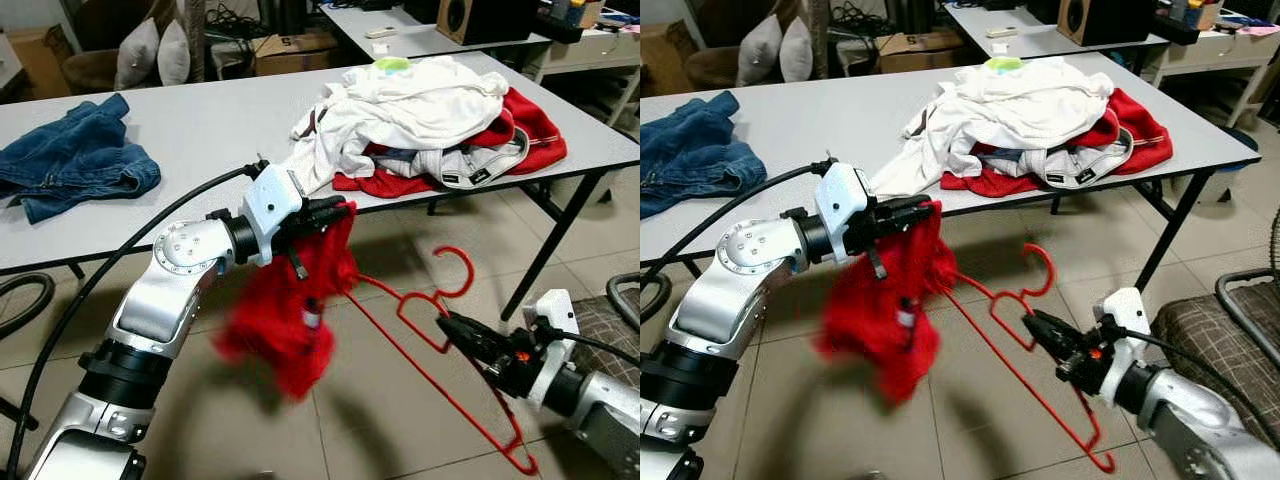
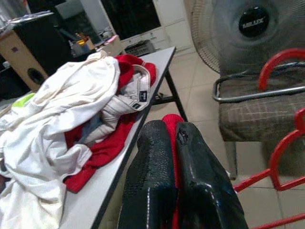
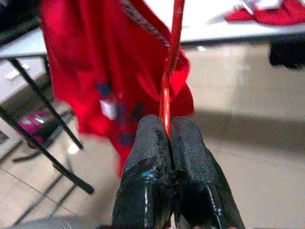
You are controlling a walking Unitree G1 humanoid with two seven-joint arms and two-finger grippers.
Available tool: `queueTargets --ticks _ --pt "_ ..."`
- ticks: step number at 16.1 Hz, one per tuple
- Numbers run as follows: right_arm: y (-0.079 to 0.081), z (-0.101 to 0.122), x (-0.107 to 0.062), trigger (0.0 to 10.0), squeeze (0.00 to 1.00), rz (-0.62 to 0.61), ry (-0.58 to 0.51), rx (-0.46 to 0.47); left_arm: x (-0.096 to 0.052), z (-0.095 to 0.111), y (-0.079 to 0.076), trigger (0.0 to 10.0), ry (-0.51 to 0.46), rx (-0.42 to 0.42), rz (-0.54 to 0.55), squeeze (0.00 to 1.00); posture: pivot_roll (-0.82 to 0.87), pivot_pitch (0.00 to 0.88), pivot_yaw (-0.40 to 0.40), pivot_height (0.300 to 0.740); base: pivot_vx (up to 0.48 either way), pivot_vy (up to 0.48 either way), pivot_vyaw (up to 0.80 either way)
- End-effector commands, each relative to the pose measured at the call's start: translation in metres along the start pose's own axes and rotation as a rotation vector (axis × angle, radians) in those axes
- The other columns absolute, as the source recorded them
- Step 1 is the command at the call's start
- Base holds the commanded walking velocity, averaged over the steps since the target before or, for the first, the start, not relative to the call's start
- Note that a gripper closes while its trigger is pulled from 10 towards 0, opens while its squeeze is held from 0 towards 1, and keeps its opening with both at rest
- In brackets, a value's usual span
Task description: Hang hanger
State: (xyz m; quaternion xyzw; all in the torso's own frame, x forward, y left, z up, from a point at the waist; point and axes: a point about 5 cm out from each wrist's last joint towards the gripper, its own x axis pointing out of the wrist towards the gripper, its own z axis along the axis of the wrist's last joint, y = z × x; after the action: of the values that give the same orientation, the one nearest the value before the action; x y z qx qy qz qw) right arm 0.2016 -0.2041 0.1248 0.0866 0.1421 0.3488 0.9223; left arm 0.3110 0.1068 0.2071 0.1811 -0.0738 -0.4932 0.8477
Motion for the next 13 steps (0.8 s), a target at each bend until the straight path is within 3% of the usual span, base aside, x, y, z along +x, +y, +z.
queueTargets --ticks 1,4,6,8,10,13 --pt "0.005 0.008 0.002 10.0 0.0 0.043 -0.041 -0.055 0.001 0.003 -0.003 10.0 -0.009 0.004 -0.029 0.0 -0.01 0.0 0.074 0.74 0.0 0.0 0.0" --pt "0.013 0.009 0.003 10.0 0.0 0.129 -0.021 -0.107 0.004 0.001 -0.007 10.0 0.008 0.011 -0.053 0.0 -0.01 0.0 0.067 0.74 0.0 0.0 0.0" --pt "0.007 0.011 0.0 10.0 0.0 0.087 0.014 -0.207 0.003 0.0 -0.004 10.0 0.019 0.028 -0.056 0.0 -0.01 0.0 0.062 0.74 0.0 0.0 0.0" --pt "0.008 0.012 -0.002 10.0 0.0 0.144 0.052 -0.316 0.001 0.002 -0.005 10.0 0.014 0.017 -0.097 0.0 -0.01 0.0 0.056 0.74 0.0 0.0 0.0" --pt "0.008 0.013 -0.004 10.0 0.0 0.164 0.063 -0.327 -0.001 0.0 -0.005 10.0 0.033 0.016 -0.124 0.0 -0.01 0.0 0.051 0.74 0.0 0.0 0.0" --pt "-0.002 0.012 -0.019 10.0 0.0 0.116 0.101 -0.363 -0.017 -0.022 -0.007 10.0 0.195 -0.003 -0.251 0.0 -0.02 0.0 0.061 0.74 0.0 0.0 0.0"
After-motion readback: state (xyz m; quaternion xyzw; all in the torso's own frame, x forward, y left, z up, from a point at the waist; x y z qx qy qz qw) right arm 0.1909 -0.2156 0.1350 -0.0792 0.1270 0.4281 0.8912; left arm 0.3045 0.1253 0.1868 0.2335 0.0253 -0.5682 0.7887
